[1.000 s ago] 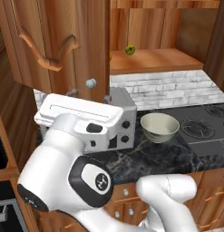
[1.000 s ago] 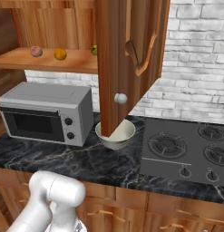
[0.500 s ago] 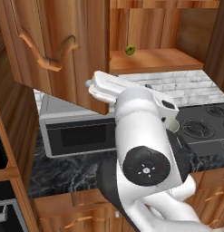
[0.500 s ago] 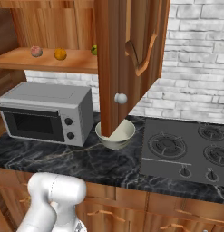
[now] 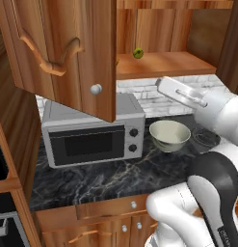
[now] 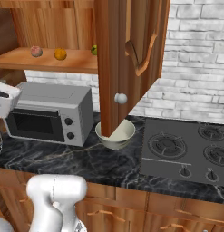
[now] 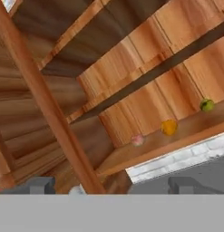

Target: Open the cabinet. Pick the peach and orange from the cabinet and place them into the bowl. Then close the cabinet.

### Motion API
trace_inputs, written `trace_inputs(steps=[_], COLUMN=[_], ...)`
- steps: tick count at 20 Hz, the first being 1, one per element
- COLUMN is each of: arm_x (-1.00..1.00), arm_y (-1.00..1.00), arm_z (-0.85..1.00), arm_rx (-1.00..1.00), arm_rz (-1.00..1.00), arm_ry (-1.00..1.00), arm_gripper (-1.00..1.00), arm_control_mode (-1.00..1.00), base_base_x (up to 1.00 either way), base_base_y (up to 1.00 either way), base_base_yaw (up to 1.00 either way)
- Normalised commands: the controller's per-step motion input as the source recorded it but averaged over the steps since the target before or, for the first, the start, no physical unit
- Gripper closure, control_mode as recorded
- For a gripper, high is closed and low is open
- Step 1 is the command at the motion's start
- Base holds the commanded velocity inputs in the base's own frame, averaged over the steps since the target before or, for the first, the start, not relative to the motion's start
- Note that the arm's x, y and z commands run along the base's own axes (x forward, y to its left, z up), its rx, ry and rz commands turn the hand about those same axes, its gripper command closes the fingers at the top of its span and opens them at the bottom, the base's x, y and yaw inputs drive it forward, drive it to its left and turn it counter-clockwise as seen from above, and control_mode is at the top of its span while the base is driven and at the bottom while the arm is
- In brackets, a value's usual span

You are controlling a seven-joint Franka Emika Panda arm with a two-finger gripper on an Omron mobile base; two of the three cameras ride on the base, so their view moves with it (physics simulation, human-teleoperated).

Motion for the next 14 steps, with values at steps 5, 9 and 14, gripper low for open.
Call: trace_inputs(steps=[5,9,14], arm_x=[0.63,0.88,0.25], arm_y=[-0.16,0.03,0.15], arm_z=[-0.35,-0.36,-0.01], arm_rx=[0.14,0.03,0.00], arm_rz=[0.66,0.45,0.05], arm_ry=[0.04,0.01,0.01], arm_gripper=[-1.00,-1.00,-1.00], arm_control_mode=[-1.00,-1.00,-1.00], base_base_x=[0.00,0.00,0.00], base_base_y=[0.00,0.00,0.00], base_base_yaw=[0.00,0.00,0.00])
